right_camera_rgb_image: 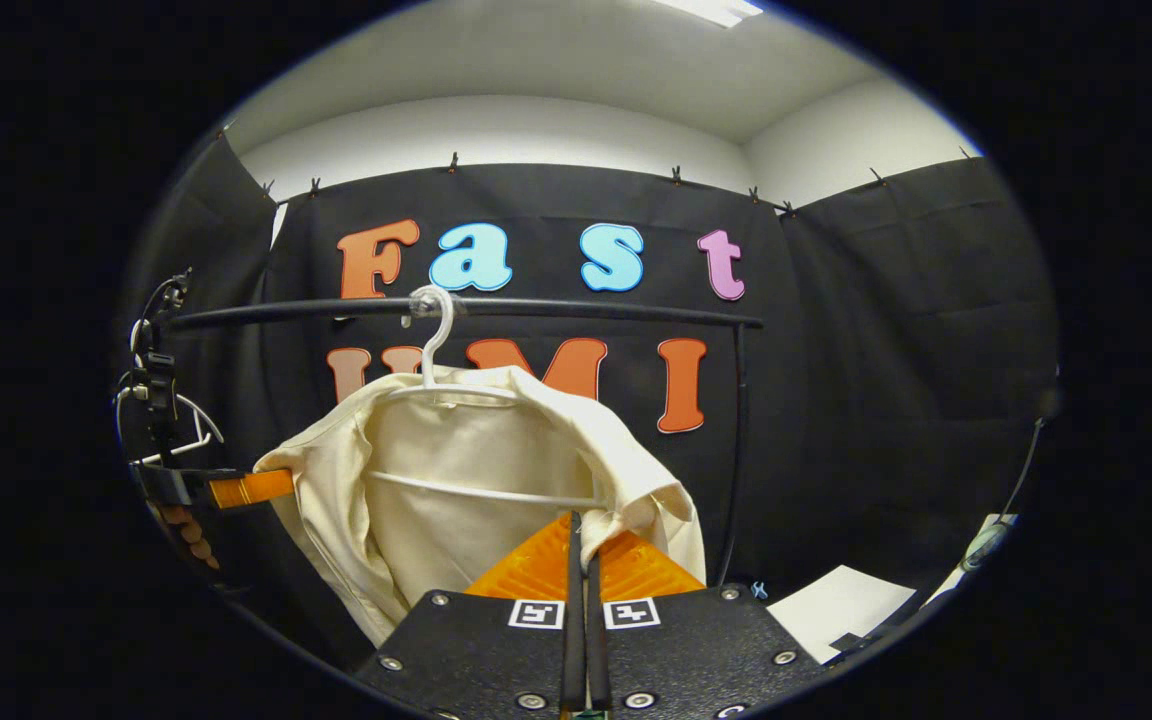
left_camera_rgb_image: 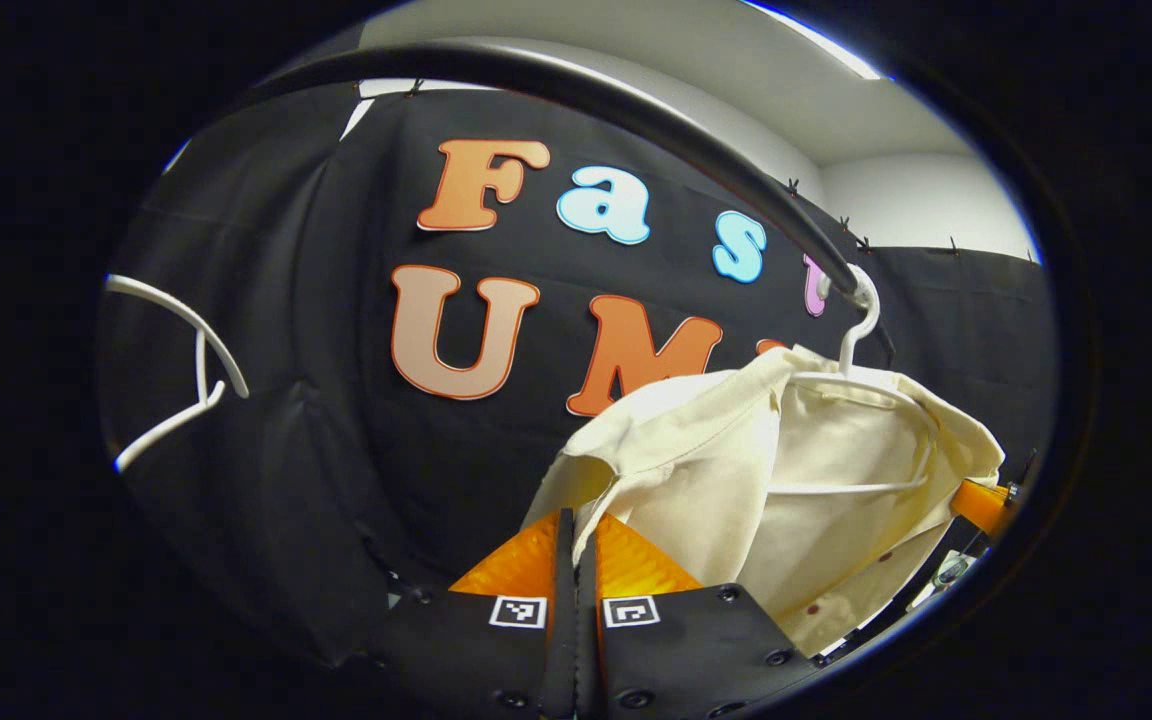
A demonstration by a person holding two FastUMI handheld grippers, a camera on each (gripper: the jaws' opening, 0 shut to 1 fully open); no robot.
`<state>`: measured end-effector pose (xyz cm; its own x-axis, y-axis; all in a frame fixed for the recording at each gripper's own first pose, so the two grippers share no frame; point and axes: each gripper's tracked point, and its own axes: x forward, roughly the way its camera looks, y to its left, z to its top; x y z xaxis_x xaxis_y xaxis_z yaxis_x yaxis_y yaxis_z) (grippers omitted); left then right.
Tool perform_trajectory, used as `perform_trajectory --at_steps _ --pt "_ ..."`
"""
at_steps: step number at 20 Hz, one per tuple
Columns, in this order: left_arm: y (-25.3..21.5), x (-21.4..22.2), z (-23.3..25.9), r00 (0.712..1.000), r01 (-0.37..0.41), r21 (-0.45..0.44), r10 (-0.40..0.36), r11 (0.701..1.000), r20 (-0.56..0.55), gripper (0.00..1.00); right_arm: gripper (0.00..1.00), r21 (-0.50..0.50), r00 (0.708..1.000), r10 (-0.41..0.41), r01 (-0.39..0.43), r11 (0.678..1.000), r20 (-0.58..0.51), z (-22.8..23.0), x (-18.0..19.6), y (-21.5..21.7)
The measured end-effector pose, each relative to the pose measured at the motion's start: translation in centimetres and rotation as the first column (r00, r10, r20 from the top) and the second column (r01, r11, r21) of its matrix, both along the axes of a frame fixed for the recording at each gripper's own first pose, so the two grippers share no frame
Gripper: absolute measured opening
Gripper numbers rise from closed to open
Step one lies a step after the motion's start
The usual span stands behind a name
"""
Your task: Grasp the clothes on the hanger with both hands and then place them into the laundry hamper below.
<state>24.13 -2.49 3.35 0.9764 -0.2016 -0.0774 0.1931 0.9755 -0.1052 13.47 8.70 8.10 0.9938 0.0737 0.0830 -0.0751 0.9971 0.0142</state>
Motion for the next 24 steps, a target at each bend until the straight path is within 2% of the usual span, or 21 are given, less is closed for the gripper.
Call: perform_trajectory --at_steps 5,10,17,24 --pt "1.4 -0.9 3.5 0.994 -0.069 0.046 0.065 0.997 0.086 0.07 0.00 -0.006 1.000 -0.005 0.005 1.000 0.023 2.2 -0.1 -2.2" --pt "2.9 -1.4 7.4 0.976 -0.132 0.136 0.105 0.982 0.190 0.07 0.00 -0.007 0.997 -0.055 0.056 0.998 0.053 4.3 -0.3 -6.0" --pt "4.0 -1.4 9.6 0.967 -0.158 0.138 0.125 0.978 0.223 0.06 0.00 -0.037 0.993 -0.075 0.079 0.996 0.087 7.0 0.6 -8.0" --pt "4.8 -1.9 11.5 0.955 -0.178 0.094 0.149 0.980 0.256 0.06 0.00 -0.095 0.984 -0.111 0.125 0.988 0.137 10.1 1.5 -10.2"
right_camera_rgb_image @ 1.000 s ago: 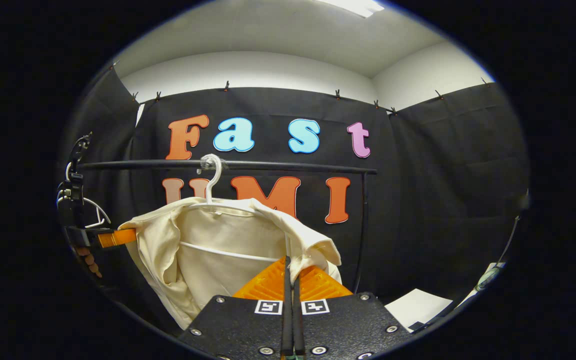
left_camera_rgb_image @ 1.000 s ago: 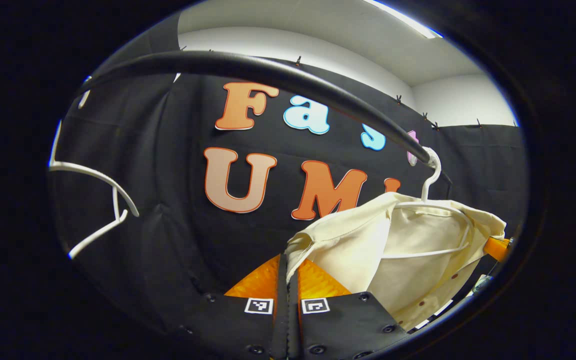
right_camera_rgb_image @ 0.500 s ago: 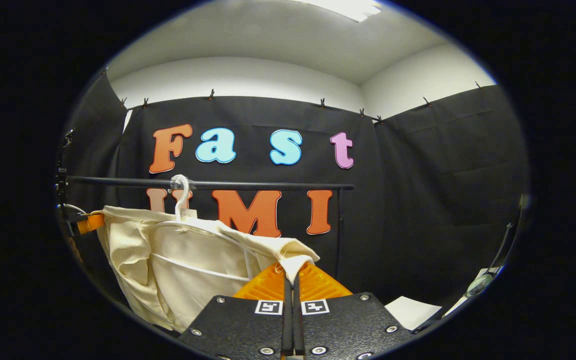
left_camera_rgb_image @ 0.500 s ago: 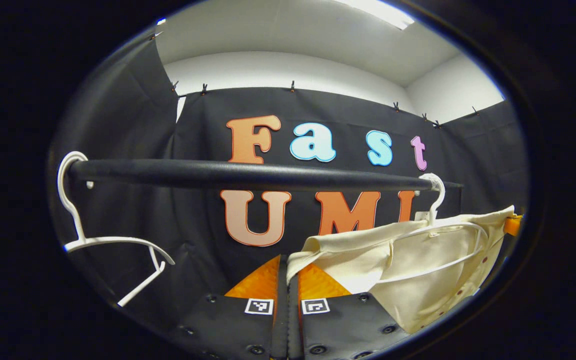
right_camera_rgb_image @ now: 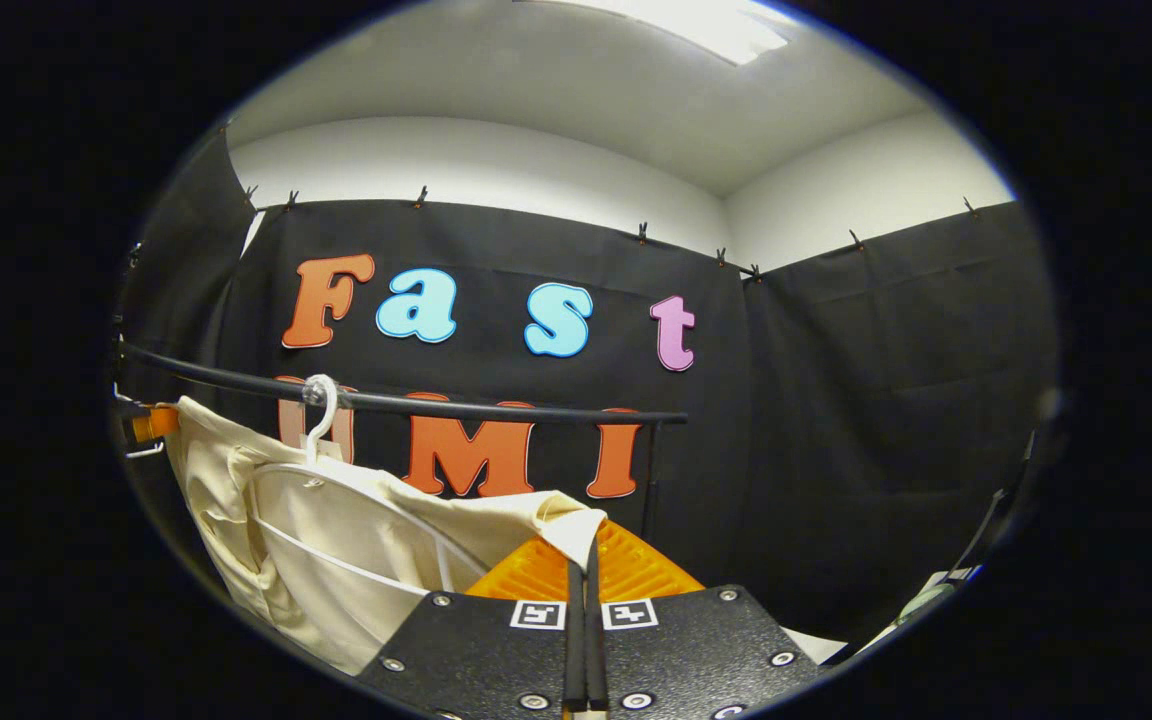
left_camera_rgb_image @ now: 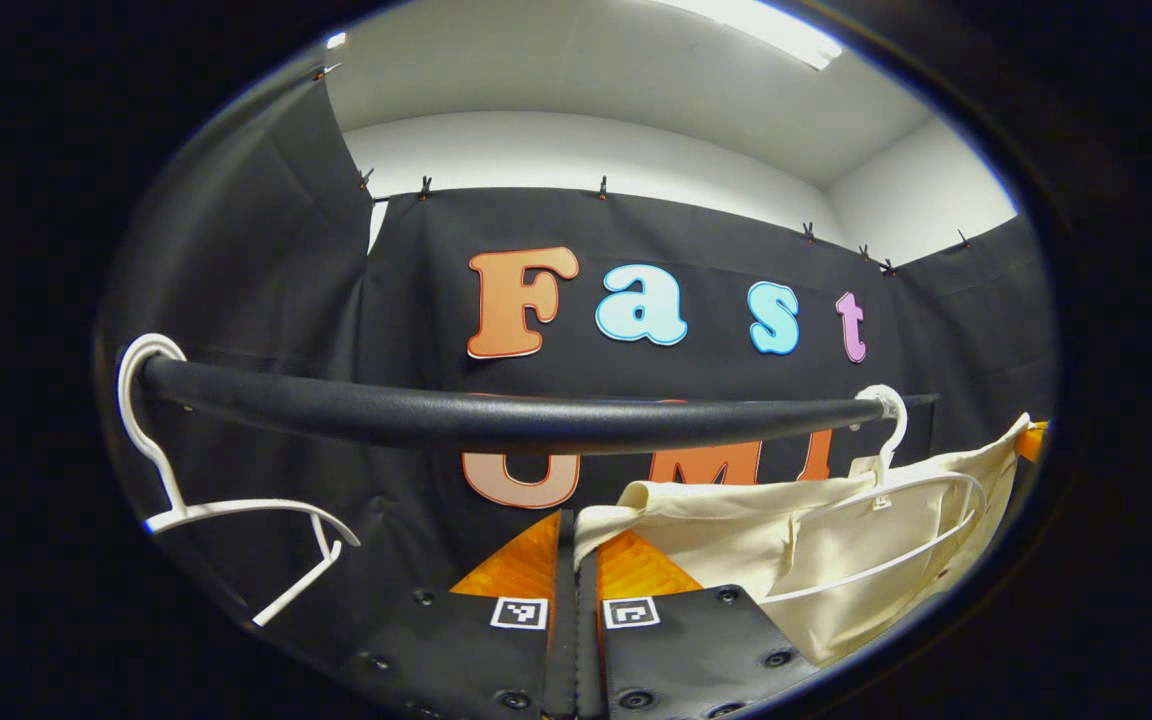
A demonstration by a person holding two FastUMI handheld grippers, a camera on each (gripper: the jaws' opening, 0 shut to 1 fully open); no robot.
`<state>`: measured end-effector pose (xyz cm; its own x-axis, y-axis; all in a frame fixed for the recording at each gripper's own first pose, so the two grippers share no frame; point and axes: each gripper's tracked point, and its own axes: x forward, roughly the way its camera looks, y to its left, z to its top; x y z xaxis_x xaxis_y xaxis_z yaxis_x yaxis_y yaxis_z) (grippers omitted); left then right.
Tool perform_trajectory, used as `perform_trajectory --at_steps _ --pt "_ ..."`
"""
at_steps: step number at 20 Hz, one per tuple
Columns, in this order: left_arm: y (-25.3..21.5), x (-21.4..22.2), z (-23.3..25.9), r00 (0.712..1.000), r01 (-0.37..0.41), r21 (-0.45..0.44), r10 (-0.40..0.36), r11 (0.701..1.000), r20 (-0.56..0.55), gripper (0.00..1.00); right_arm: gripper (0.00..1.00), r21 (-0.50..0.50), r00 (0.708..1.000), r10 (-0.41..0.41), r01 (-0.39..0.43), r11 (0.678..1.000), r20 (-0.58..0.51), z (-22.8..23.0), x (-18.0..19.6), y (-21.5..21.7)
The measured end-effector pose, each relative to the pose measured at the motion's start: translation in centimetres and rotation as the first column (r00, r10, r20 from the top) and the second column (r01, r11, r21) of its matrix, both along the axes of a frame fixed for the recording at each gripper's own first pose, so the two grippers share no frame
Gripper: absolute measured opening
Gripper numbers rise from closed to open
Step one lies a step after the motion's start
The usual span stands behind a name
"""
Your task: Grasp the clothes on the hanger with both hands and then place them into the laundry hamper below.
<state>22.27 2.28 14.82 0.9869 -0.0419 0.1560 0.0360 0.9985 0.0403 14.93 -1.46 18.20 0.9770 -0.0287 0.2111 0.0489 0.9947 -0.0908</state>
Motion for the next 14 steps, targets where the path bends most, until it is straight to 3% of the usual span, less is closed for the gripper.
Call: perform_trajectory --at_steps 8,14 --pt "0.5 0.2 0.4 0.998 -0.056 0.052 0.055 0.997 0.026 0.06 0.00 -0.037 0.999 -0.008 0.007 0.999 -0.036 -1.2 1.5 -1.2" --pt "1.1 1.0 -1.1 0.996 -0.084 0.050 0.084 0.995 -0.001 0.06 0.00 -0.029 0.993 0.023 -0.027 0.999 -0.117 -5.6 2.8 -0.8"
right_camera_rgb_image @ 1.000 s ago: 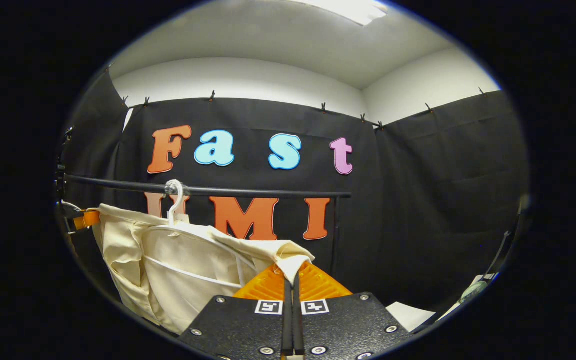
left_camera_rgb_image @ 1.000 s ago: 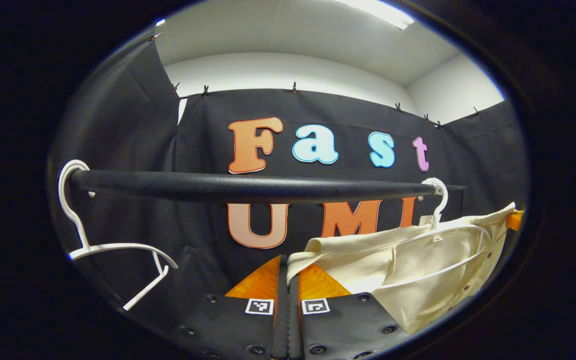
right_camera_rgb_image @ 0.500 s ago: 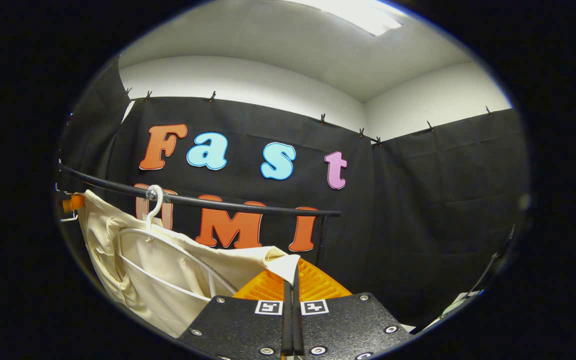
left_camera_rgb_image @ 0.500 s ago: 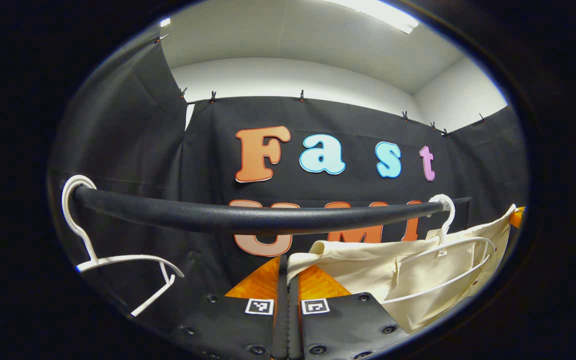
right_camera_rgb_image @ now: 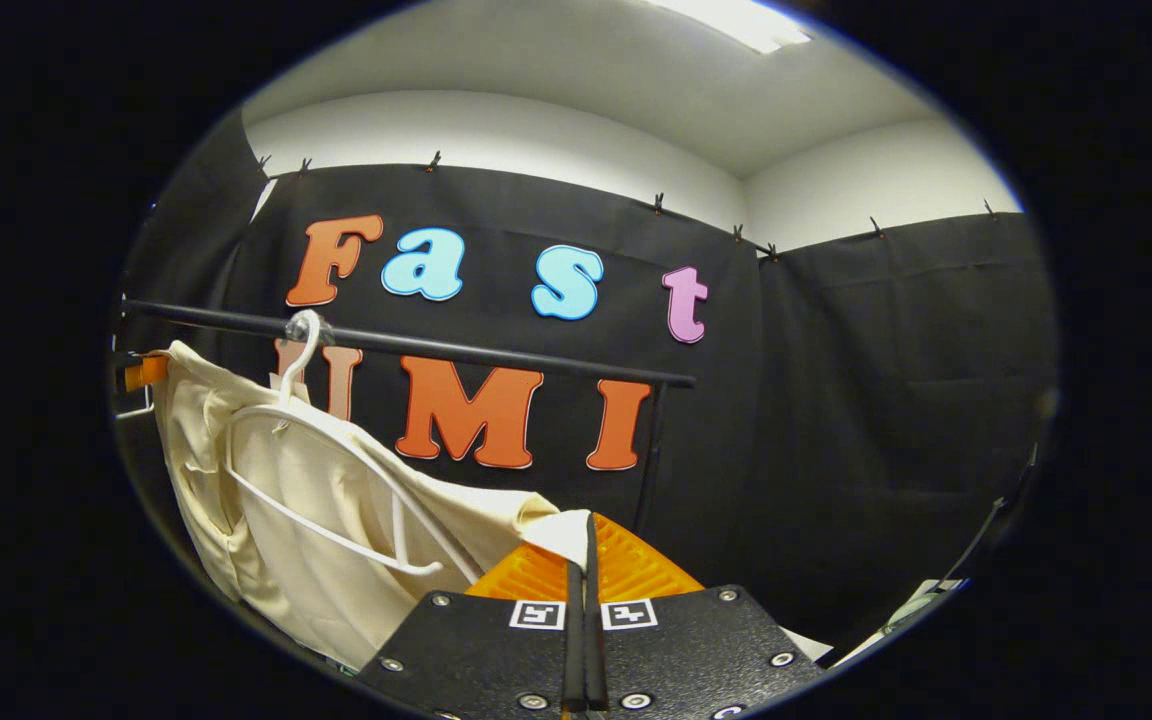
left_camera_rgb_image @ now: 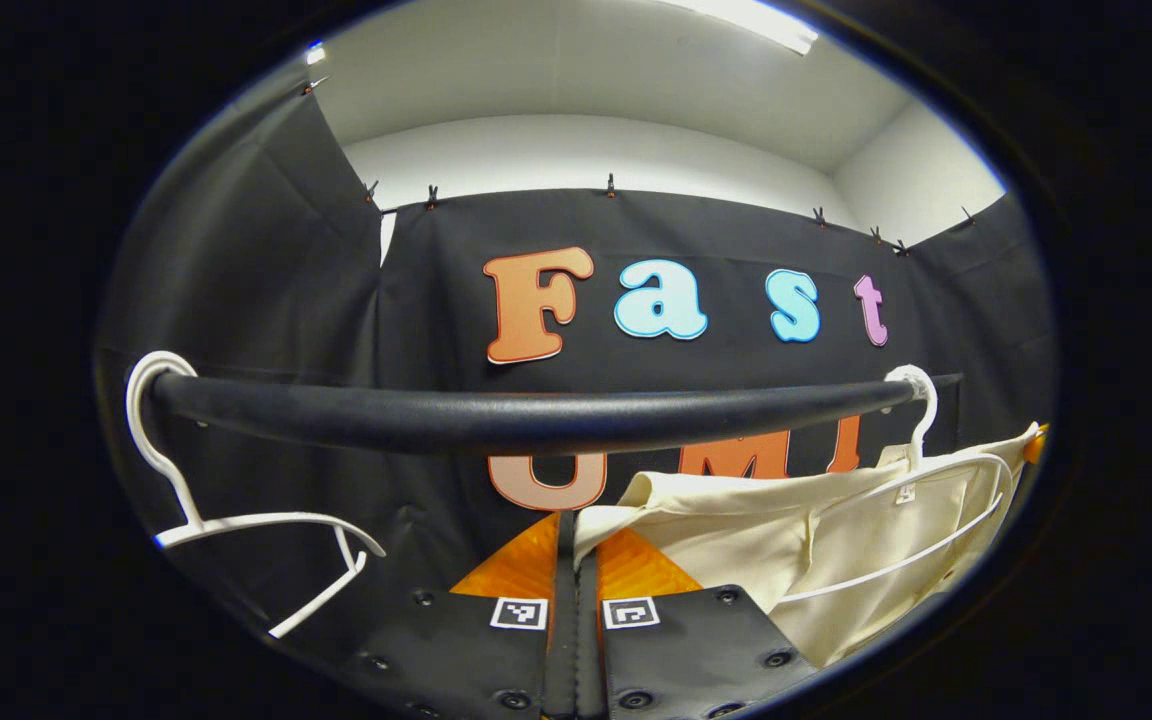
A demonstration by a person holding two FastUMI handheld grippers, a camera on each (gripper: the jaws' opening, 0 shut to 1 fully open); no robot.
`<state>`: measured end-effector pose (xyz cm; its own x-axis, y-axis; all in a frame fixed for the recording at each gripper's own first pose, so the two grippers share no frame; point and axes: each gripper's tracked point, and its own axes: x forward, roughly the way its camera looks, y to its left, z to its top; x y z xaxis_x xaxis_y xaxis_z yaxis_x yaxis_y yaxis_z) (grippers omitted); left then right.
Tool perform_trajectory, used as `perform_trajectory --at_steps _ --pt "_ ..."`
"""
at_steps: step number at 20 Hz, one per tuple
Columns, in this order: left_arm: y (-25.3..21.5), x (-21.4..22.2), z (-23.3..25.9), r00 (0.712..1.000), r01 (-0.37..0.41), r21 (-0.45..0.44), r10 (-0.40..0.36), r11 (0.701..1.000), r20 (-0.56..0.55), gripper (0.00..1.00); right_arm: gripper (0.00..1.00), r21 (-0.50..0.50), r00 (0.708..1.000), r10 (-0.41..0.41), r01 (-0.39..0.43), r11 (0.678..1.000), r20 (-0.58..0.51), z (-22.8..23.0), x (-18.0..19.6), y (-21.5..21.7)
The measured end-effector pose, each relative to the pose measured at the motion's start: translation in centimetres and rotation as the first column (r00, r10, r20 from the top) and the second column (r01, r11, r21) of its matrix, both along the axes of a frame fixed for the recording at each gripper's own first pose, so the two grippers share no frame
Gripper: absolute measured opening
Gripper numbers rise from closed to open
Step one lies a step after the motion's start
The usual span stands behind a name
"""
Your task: Grasp the clothes on the hanger with both hands and then place them into the laundry hamper below.
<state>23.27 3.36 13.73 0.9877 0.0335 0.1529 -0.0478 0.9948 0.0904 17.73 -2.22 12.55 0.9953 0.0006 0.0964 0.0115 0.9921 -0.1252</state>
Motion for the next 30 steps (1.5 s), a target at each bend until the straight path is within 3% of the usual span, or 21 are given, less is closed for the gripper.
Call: perform_trajectory --at_steps 13,17,21,25,30 --pt "0.7 2.3 -4.8 0.995 -0.029 -0.028 0.027 0.999 -0.093 0.06 0.00 0.162 0.986 0.092 -0.069 0.984 -0.140 -9.4 2.4 0.6" --pt "1.7 2.6 -5.7 0.993 -0.066 0.018 0.067 0.998 -0.099 0.06 0.00 0.148 0.983 0.098 -0.075 0.986 -0.154 -11.3 1.9 2.0" --pt "4.0 2.5 -8.1 0.984 -0.112 -0.022 0.108 0.993 -0.144 0.06 0.00 0.118 0.980 0.109 -0.090 0.989 -0.168 -12.9 1.9 4.9" --pt "6.5 2.3 -10.7 0.968 -0.170 0.007 0.168 0.985 -0.187 0.06 0.00 0.078 0.972 0.132 -0.119 0.990 -0.192 -15.0 1.2 7.6" --pt "8.1 2.4 -13.7 0.951 -0.190 -0.005 0.183 0.982 -0.251 0.06 0.00 0.082 0.959 0.144 -0.128 0.988 -0.246 -17.7 1.1 9.4"
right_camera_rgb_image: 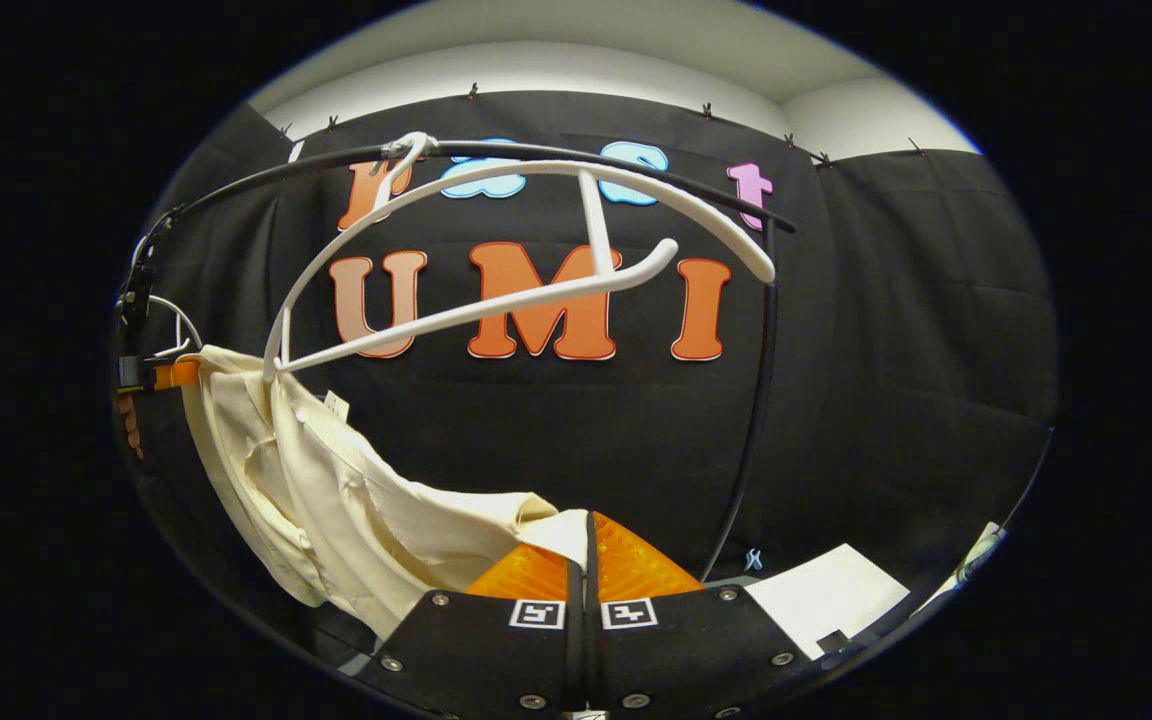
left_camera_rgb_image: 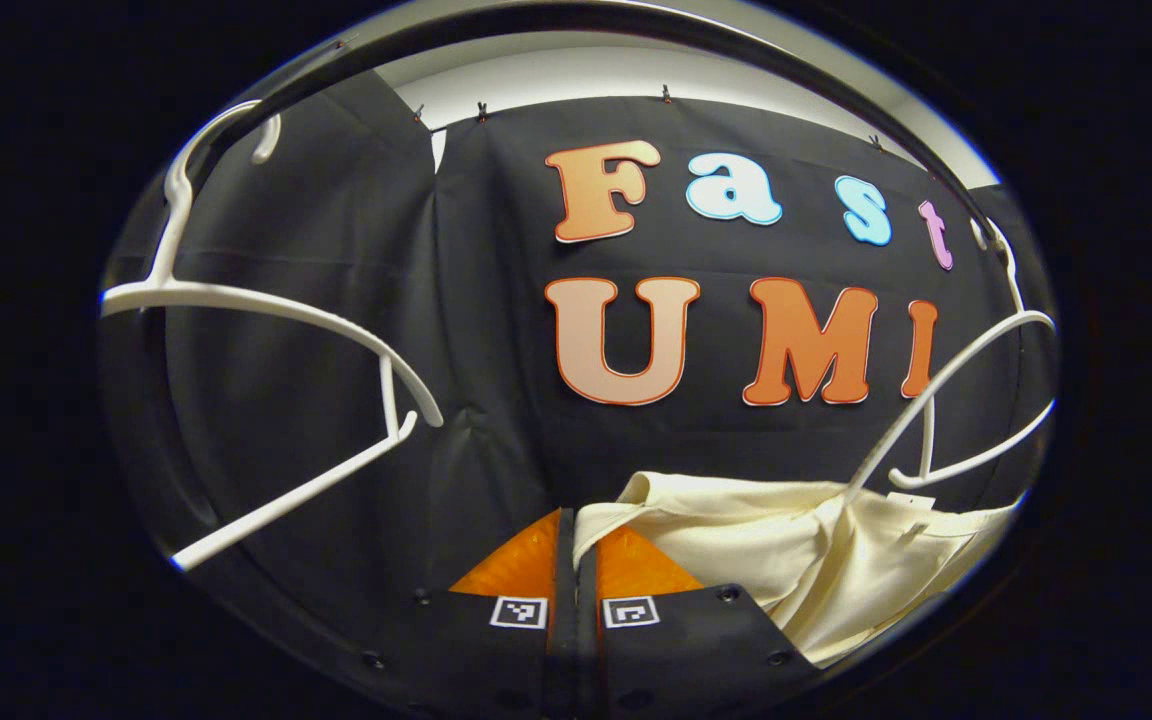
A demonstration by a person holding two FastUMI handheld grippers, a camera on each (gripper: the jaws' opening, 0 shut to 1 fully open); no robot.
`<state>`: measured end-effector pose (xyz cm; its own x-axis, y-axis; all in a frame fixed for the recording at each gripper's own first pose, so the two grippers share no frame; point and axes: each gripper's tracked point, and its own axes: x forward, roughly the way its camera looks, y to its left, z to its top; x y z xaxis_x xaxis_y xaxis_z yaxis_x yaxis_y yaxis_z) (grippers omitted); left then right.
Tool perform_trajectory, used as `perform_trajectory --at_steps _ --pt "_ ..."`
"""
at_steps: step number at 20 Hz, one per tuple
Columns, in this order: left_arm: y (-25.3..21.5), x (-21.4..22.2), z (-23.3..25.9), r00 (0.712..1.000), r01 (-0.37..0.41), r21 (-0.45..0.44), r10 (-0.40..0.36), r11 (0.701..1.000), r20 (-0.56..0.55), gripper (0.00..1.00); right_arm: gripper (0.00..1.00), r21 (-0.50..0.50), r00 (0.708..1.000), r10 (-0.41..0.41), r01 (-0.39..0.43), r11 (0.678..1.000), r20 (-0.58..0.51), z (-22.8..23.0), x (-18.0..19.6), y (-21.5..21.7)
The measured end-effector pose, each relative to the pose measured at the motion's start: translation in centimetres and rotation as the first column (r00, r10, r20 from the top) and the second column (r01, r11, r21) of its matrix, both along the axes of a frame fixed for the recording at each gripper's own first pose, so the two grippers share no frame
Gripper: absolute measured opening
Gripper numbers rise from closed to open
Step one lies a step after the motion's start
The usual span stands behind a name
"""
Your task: Grasp the clothes on the hanger with both hands and then place them into the laundry hamper below.
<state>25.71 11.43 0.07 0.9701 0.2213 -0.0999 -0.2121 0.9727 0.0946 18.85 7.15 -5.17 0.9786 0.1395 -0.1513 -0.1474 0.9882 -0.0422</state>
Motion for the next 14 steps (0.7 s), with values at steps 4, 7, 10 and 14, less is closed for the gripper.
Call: perform_trajectory --at_steps 4,7,10,14 --pt "-0.4 0.1 -3.1 0.998 0.022 -0.044 -0.025 0.999 -0.064 0.06 0.00 0.028 0.999 0.010 -0.009 1.000 -0.049 -1.5 -0.3 1.0" --pt "-1.2 -1.1 -3.9 0.995 0.051 -0.044 -0.055 0.998 -0.085 0.06 0.00 0.014 0.998 0.017 -0.016 1.000 -0.054 -2.1 -1.0 1.8" --pt "-2.3 -2.1 -4.1 0.990 0.097 -0.060 -0.103 0.993 -0.099 0.06 0.00 0.021 0.997 0.029 -0.027 0.999 -0.068 -2.6 -1.6 2.9" --pt "-4.8 -3.0 -4.7 0.977 0.168 -0.079 -0.177 0.983 -0.116 0.06 0.00 0.025 0.997 0.045 -0.043 0.999 -0.068 -2.7 -2.5 4.5"
